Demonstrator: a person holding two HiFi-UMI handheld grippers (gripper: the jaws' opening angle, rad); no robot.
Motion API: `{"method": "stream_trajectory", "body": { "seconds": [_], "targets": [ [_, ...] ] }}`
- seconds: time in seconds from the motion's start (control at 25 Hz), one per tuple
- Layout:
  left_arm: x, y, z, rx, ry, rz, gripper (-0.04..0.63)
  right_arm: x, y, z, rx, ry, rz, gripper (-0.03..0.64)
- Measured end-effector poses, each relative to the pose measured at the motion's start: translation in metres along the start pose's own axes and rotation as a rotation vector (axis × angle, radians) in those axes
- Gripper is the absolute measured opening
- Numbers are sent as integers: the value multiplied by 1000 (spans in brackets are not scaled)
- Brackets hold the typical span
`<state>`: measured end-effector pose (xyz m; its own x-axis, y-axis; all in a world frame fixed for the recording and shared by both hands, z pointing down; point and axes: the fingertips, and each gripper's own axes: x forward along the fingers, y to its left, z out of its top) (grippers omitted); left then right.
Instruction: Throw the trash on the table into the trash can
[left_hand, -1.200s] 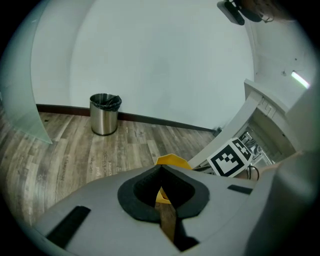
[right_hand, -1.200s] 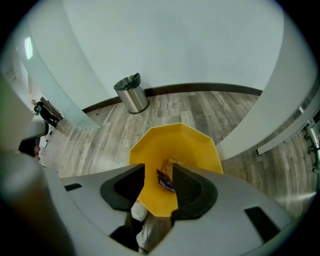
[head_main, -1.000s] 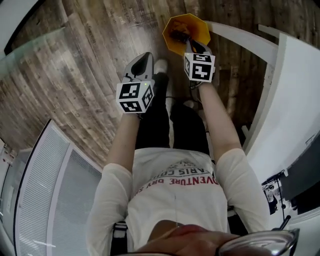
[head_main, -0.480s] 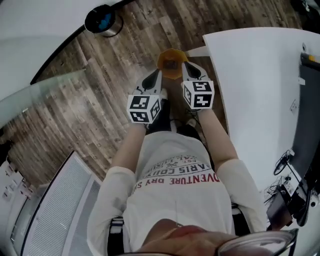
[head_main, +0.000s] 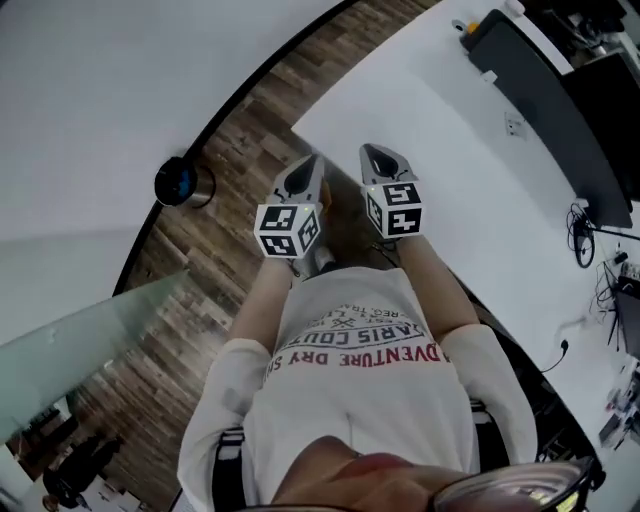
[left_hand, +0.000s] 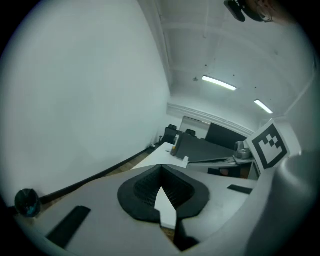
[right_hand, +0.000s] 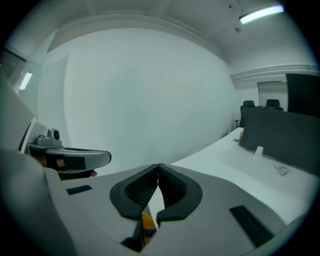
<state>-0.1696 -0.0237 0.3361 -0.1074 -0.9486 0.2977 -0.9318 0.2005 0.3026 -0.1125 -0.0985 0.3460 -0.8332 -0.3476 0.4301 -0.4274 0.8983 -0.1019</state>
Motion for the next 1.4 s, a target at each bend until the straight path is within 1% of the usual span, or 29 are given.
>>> {"method": "stream_trajectory", "body": {
  "seconds": [0.12, 0.28, 0.4, 0.52, 0.64, 0.76, 0.88, 0.96, 1.04, 1.16, 1.4],
  "targets": [
    [30, -74, 15, 68, -4, -147, 23, -64, -65, 4, 41, -70, -142, 26],
    [54, -178, 11, 112, 3, -293, 23, -157, -140, -14, 96, -118, -279, 26],
    [64, -256, -5, 133, 14, -395, 23, -225, -188, -41, 128, -130, -387, 26],
    [68, -327, -27, 162, 42, -485, 23, -291, -226, -66, 159, -144, -488, 26],
    [73, -391, -53, 198, 88, -576, 23, -352, -260, -91, 193, -158, -604, 26],
    [74, -445, -69, 227, 98, -642, 22, -405, -286, -114, 216, -170, -697, 26],
    [76, -488, -77, 267, 77, -680, 22, -448, -308, -134, 253, -194, -771, 26],
    [78, -508, -80, 289, 72, -703, 23, -468, -319, -144, 274, -209, -807, 27],
    [81, -523, -82, 293, 74, -719, 23, -481, -328, -150, 285, -216, -831, 26],
    [86, -538, -84, 285, 75, -729, 23, -492, -339, -155, 296, -221, -841, 27],
    [94, -559, -90, 287, 84, -734, 23, -500, -354, -159, 294, -218, -821, 27]
  ]
}}
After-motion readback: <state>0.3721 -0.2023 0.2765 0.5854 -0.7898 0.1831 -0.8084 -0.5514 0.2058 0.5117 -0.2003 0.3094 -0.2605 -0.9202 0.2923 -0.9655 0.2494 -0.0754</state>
